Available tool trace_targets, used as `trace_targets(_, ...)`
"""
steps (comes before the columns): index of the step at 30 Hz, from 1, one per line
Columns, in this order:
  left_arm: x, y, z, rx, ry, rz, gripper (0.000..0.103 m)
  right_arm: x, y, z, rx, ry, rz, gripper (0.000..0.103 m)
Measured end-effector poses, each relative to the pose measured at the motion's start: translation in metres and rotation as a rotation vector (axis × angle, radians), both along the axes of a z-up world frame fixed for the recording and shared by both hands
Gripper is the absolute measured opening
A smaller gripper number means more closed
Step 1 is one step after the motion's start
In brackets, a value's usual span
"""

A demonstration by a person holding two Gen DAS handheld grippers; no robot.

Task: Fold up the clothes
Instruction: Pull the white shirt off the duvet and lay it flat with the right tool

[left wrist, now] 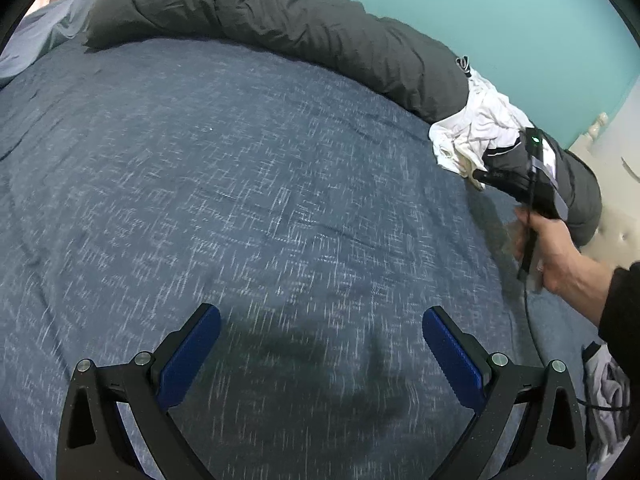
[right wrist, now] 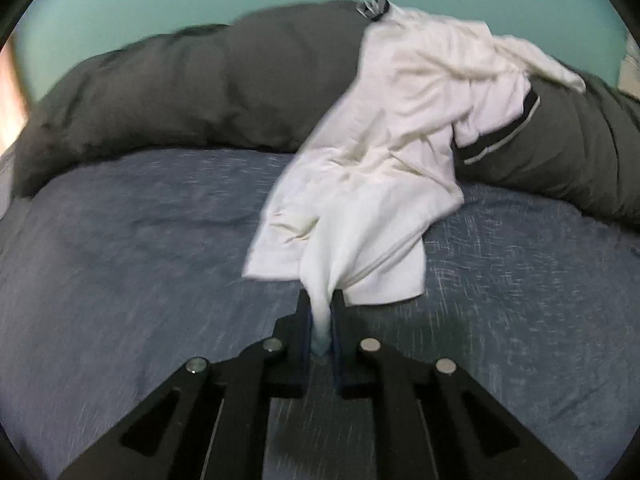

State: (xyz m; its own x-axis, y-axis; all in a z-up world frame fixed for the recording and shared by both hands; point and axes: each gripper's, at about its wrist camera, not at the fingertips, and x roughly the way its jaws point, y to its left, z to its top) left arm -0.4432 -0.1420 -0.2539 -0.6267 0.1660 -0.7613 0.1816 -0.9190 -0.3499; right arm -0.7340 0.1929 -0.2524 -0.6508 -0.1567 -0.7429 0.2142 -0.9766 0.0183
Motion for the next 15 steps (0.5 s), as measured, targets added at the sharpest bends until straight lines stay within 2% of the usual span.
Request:
trace_targets(6,0.043,0.000,0.021,-0.016,0.029,0.009,0.103,0.083,-0.003,0.041,-0.053,0.063,0.095,0.007)
trace_targets(10,0.076,0.007,0.032,-0.007,0.052,0.016,0.103,0.151,-0.009,0.063,-0.116,0.099,0.162,0.007)
trace_targets(15,0.120,0.022,0.039,-0.009,0.097,0.003,0.103,0.234,-0.005,0.080,-0.230,0.147,0.192,0.007)
